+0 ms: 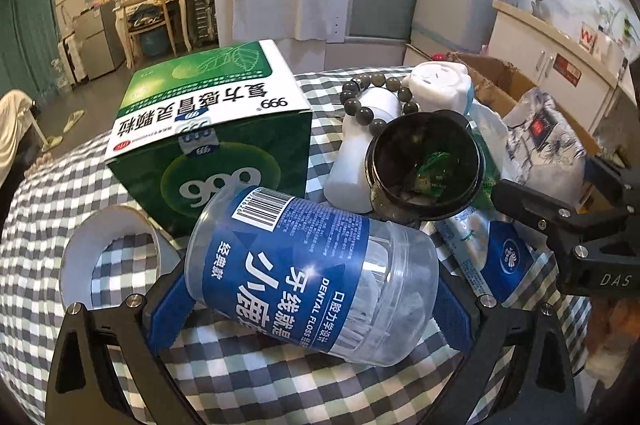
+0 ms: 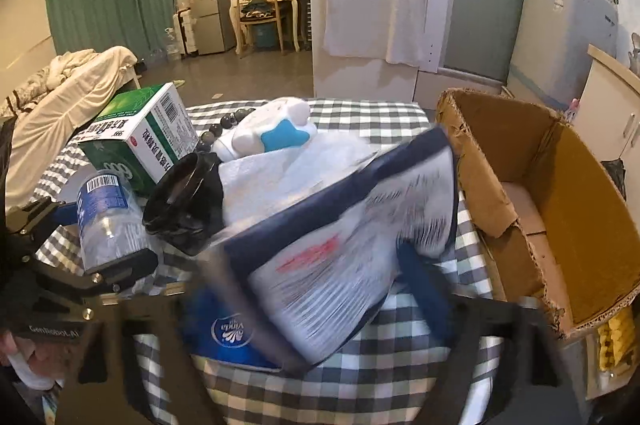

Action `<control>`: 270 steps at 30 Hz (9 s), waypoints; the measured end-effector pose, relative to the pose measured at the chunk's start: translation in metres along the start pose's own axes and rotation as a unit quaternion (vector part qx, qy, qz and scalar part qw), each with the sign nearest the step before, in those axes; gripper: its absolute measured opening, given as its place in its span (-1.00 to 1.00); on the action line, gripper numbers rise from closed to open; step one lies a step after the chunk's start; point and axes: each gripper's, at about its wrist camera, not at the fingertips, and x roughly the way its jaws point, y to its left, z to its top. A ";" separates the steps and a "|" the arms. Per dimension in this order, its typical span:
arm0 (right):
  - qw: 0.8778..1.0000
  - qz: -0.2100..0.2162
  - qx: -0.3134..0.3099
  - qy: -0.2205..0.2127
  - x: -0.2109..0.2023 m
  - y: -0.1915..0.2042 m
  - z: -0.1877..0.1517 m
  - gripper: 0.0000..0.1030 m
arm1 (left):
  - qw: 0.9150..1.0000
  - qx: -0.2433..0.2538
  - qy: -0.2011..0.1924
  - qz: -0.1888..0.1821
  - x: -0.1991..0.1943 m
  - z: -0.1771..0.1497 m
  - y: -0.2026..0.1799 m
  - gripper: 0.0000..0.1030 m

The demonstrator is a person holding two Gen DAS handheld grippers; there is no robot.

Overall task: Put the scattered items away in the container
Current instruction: 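Grasp the blue-labelled floss bottle with the left gripper while the right grasps the tissue pack, then carry the floss bottle and tissue pack with both grippers over the cardboard box, then open both grippers to drop the bottle and tissue pack into the box, then move both grippers back from the box toward the items on the table, then grasp the tape roll rim with the left gripper while the right grasps the black lid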

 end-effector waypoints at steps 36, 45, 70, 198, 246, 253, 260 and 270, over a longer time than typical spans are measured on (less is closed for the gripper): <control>0.992 0.063 0.011 -0.106 -0.092 0.016 -0.002 -0.54 | 0.986 -0.040 -0.145 0.069 -0.090 0.008 -0.008 0.96; 0.985 0.084 -0.001 -0.151 -0.126 0.024 0.007 -0.54 | 0.975 -0.081 -0.191 0.080 -0.129 0.012 -0.002 0.96; 0.988 0.007 0.029 -0.151 -0.132 -0.026 0.015 -0.54 | 0.978 -0.067 -0.188 0.051 -0.114 0.047 -0.040 0.96; 0.985 -0.114 0.110 -0.068 -0.104 -0.145 0.053 0.78 | 0.997 0.027 -0.066 -0.027 -0.032 0.177 -0.167 1.00; 0.998 -0.008 -0.013 -0.067 -0.098 0.016 0.068 0.99 | 0.980 -0.082 -0.123 0.134 -0.146 0.061 0.024 1.00; 0.997 0.007 -0.036 -0.061 -0.085 0.041 0.067 0.99 | 0.975 -0.113 -0.124 0.148 -0.154 0.051 0.057 1.00; 0.998 0.019 -0.053 -0.042 -0.064 0.064 0.061 0.99 | 0.975 -0.116 -0.104 0.161 -0.139 0.043 0.071 1.00; 0.998 0.019 -0.065 -0.012 -0.036 0.076 0.055 0.99 | 0.977 -0.119 -0.057 0.166 -0.099 0.030 0.087 1.00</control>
